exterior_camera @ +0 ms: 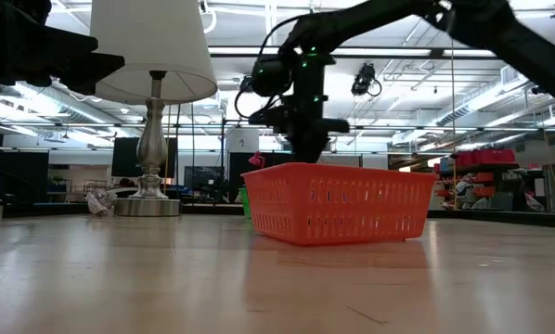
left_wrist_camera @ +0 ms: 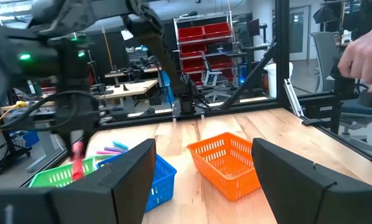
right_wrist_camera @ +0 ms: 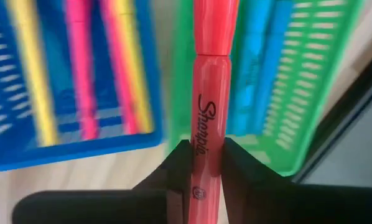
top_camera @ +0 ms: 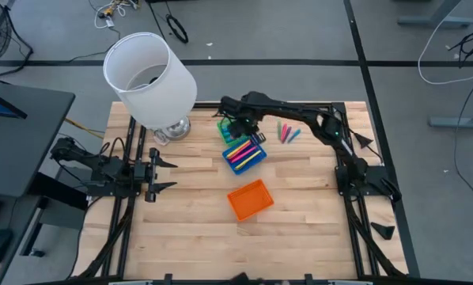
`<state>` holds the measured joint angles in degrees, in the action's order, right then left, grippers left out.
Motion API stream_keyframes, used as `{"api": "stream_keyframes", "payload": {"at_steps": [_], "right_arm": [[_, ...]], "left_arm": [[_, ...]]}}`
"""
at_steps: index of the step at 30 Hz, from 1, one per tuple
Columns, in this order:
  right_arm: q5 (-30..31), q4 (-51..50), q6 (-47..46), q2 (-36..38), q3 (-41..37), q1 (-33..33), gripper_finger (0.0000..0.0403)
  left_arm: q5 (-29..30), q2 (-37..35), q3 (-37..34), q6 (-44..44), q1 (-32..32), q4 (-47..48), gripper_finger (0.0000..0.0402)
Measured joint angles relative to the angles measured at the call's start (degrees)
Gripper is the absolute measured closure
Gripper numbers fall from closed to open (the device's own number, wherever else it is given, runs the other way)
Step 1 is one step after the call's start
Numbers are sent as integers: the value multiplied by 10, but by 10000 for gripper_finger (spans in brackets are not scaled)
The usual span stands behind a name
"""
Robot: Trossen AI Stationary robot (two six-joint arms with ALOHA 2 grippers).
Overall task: Pick & Place Markers
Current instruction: Put the red highlighter pen into the green bin, then put the blue marker pen into the orange bin
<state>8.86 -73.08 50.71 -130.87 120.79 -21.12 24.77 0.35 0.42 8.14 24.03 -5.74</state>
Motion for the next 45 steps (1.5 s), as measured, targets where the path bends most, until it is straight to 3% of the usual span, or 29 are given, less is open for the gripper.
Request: {"api": "stream_keyframes", "payload": {"at_steps": [7, 33, 45], "right_arm": [[18, 2, 32, -55, 64, -29, 348], [-23, 41, 35, -57, 40, -24, 346], [-18, 42, 10, -57, 32, -24, 249]], "left_arm": [[0, 0, 0, 0, 0, 0, 129], [0, 0, 0, 0, 0, 0, 129], [0, 0, 0, 0, 0, 0, 129]]}}
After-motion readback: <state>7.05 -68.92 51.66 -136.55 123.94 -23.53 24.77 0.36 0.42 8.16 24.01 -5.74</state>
